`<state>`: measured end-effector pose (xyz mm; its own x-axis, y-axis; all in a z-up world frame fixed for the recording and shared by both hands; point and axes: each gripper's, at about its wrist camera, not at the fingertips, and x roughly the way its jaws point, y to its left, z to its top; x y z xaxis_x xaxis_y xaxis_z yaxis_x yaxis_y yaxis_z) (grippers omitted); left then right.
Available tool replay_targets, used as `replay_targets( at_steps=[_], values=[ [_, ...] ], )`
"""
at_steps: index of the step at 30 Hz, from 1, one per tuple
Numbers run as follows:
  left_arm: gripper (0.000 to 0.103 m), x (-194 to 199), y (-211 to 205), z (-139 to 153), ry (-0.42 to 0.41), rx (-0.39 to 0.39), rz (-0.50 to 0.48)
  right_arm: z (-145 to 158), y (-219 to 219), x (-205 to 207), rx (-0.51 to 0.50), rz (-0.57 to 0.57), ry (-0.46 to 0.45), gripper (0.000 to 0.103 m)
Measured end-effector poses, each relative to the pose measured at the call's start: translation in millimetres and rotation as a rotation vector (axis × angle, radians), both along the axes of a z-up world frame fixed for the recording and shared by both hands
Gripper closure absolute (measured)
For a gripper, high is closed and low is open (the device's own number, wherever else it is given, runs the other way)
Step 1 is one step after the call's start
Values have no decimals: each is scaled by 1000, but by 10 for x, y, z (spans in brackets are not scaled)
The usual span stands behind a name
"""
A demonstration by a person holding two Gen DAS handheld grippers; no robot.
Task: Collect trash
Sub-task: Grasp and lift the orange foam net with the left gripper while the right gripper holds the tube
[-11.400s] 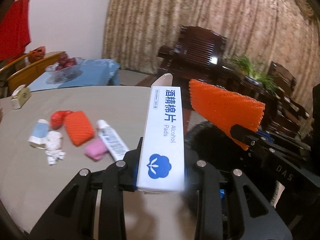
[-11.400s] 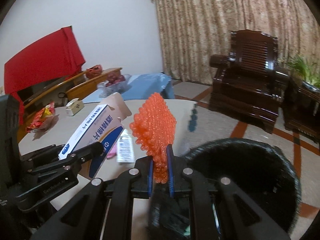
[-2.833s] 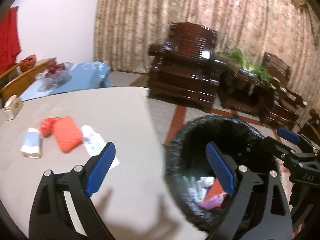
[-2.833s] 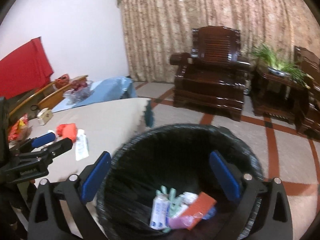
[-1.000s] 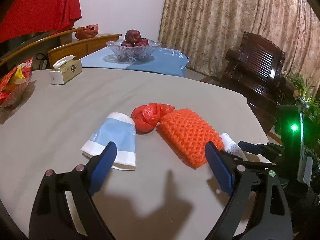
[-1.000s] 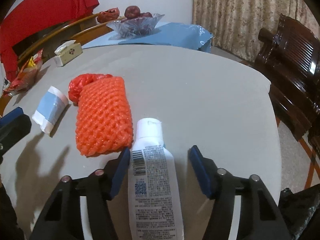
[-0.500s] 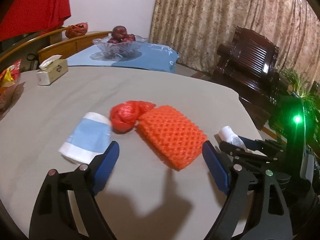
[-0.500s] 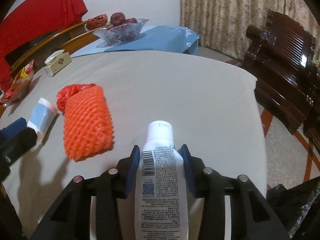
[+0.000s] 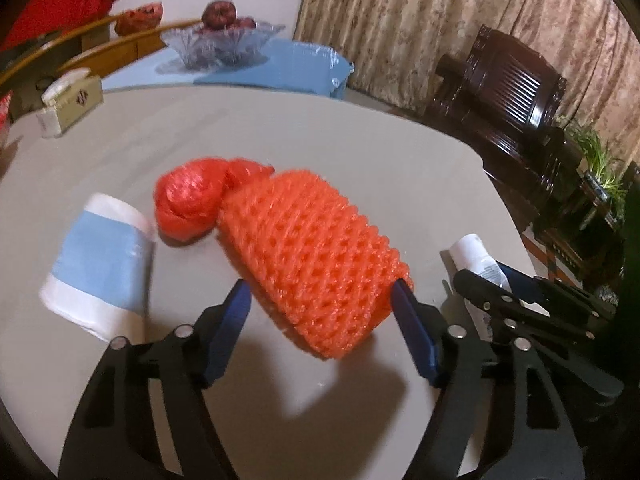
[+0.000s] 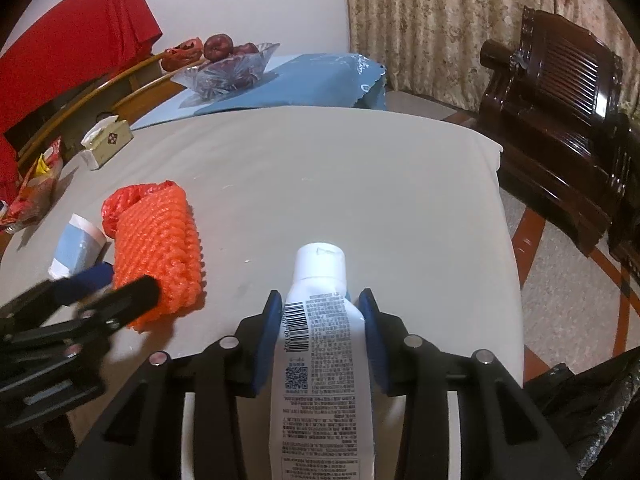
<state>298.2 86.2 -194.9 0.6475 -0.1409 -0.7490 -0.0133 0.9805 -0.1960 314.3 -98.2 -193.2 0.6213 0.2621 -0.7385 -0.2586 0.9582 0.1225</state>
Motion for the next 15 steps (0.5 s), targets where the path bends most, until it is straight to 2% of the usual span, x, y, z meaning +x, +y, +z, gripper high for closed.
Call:
replay_targets(
  at_steps=[6,9,15],
  values=[
    [66,27,-62,-38,3,-45,-38,2,-36,-23,14,0,11,64],
    [72,-20,-121,0,-16,-27,-56,10,-55,-41,14,-1,10,65],
    [74,-175,-122,147,-60,-22,-54,73,-109,-140,41,-7,10,65]
  ],
)
